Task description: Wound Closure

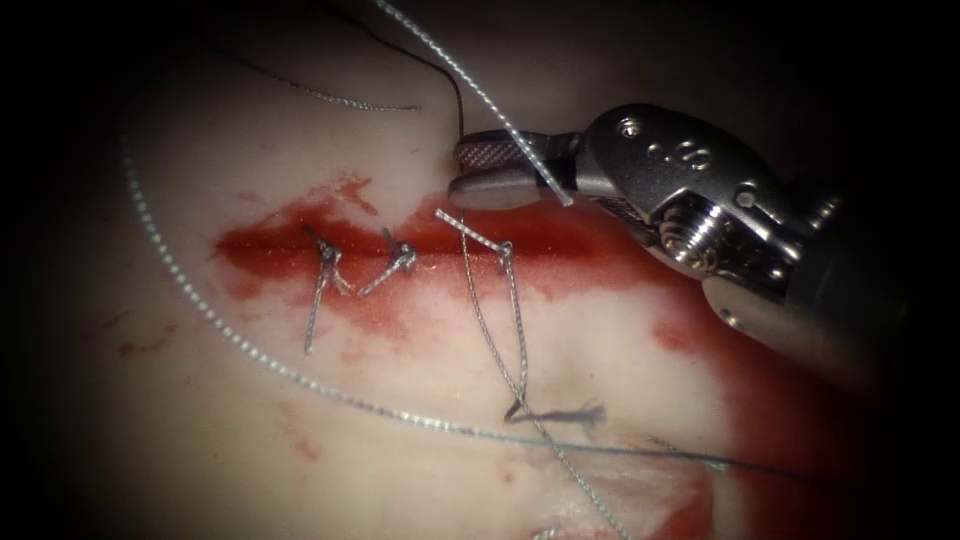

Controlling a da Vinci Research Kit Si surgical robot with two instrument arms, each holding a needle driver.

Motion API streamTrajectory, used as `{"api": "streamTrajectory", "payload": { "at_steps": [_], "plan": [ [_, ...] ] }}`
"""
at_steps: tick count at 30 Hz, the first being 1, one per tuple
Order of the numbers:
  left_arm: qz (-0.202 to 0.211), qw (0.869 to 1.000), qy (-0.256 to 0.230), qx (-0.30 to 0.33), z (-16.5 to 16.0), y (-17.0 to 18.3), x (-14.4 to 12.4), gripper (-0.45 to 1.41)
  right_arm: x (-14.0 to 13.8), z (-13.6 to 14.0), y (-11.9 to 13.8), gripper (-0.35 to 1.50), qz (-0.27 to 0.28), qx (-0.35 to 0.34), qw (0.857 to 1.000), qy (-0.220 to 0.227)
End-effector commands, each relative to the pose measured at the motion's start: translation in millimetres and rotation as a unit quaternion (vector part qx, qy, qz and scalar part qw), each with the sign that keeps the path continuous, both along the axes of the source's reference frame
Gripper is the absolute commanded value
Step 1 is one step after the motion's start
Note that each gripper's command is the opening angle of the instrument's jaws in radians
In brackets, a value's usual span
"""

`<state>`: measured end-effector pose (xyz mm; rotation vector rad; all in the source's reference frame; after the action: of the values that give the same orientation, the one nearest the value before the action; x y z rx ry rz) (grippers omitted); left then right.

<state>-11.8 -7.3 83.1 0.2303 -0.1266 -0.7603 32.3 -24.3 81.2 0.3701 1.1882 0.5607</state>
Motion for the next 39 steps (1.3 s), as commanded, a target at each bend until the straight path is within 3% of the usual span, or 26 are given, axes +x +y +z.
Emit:
{"api": "streamTrajectory", "payload": {
  "at_steps": [1,6,7,8,9,10,13,14,15,17,20,21,23,25,28,31,32,33,35,36,37,39],
  "plan": [
    [-0.003,1.000,0.006,-0.002,-0.3,0.4,0.5,-0.45,-0.4,-0.3,0.2,1.35,0.022,-0.010,1.000,-0.008],
    [0.010,1.000,0.023,-0.013,2.8,-4.3,5.7,-0.45,-3.9,-2.2,-0.6,1.25,0.043,-0.002,0.999,-0.013],
    [0.010,0.999,0.030,-0.013,3.6,-5.2,6.6,-0.10,-4.4,-2.6,-0.6,1.21,0.046,0.000,0.999,-0.014],
    [0.010,0.999,0.037,-0.013,4.5,-6.3,7.7,0.42,-4.9,-2.9,-0.5,1.20,0.050,0.002,0.999,-0.015],
    [0.015,0.999,0.039,-0.008,4.9,-6.9,8.4,0.57,-5.5,-3.2,-0.5,1.20,0.055,0.004,0.998,-0.017],
    [0.006,0.999,0.042,0.005,5.3,-7.4,9.0,0.57,-5.8,-3.3,-0.4,1.21,0.059,0.005,0.998,-0.019],
    [-0.061,0.991,0.054,0.107,5.6,-7.6,10.4,0.83,-6.4,-3.6,-0.1,1.23,0.077,0.010,0.997,-0.026],
    [-0.095,0.979,0.072,0.163,5.5,-7.5,10.5,0.89,-6.5,-3.5,0.0,1.26,0.082,0.012,0.996,-0.028],
    [-0.120,0.969,0.097,0.194,5.3,-7.5,10.5,0.81,-6.6,-3.5,0.1,1.30,0.086,0.012,0.996,-0.030],
    [-0.145,0.959,0.125,0.209,4.9,-7.8,10.3,0.74,-6.6,-3.3,0.0,1.36,0.099,0.013,0.994,-0.035],
    [-0.165,0.962,0.124,0.178,4.3,-8.0,9.3,0.91,-6.4,-3.1,-0.3,1.36,0.098,0.015,0.994,-0.034],
    [-0.129,0.984,0.067,0.103,3.8,-7.9,7.9,0.96,-6.3,-2.9,-0.6,1.36,0.096,0.015,0.995,-0.033],
    [-0.154,0.988,-0.016,0.026,3.4,-7.7,6.1,0.98,-6.2,-2.9,-0.8,1.38,0.097,0.017,0.995,-0.033],
    [-0.181,0.981,-0.068,-0.002,2.9,-7.7,4.3,0.94,-6.0,-2.9,-0.9,1.36,0.100,0.022,0.994,-0.032],
    [-0.212,0.972,-0.087,0.044,2.0,-8.4,1.5,0.84,-5.9,-3.0,-1.1,1.36,0.105,0.032,0.993,-0.032],
    [-0.259,0.947,-0.137,0.130,1.6,-9.2,-0.8,0.88,-5.8,-3.0,-1.2,1.35,0.107,0.035,0.993,-0.032],
    [-0.227,0.949,-0.190,0.106,1.7,-10.0,-2.4,0.88,-5.7,-3.0,-1.3,1.35,0.109,0.040,0.993,-0.031],
    [-0.210,0.951,-0.211,0.085,1.8,-10.2,-3.1,0.88,-5.6,-3.0,-1.4,1.35,0.109,0.039,0.993,-0.031],
    [-0.198,0.942,-0.271,0.017,2.1,-10.4,-4.5,0.89,-5.5,-2.9,-1.5,1.35,0.112,0.044,0.992,-0.031],
    [-0.169,0.939,-0.298,-0.020,2.3,-10.6,-5.0,0.89,-5.4,-2.9,-1.6,1.35,0.114,0.046,0.992,-0.031],
    [-0.139,0.933,-0.326,-0.053,2.6,-10.7,-5.3,0.89,-5.4,-2.9,-1.7,1.35,0.115,0.049,0.992,-0.030],
    [-0.048,0.907,-0.400,-0.127,3.2,-11.4,-5.8,0.89,-5.3,-2.9,-1.9,1.35,0.120,0.059,0.991,-0.029]
  ]
}}
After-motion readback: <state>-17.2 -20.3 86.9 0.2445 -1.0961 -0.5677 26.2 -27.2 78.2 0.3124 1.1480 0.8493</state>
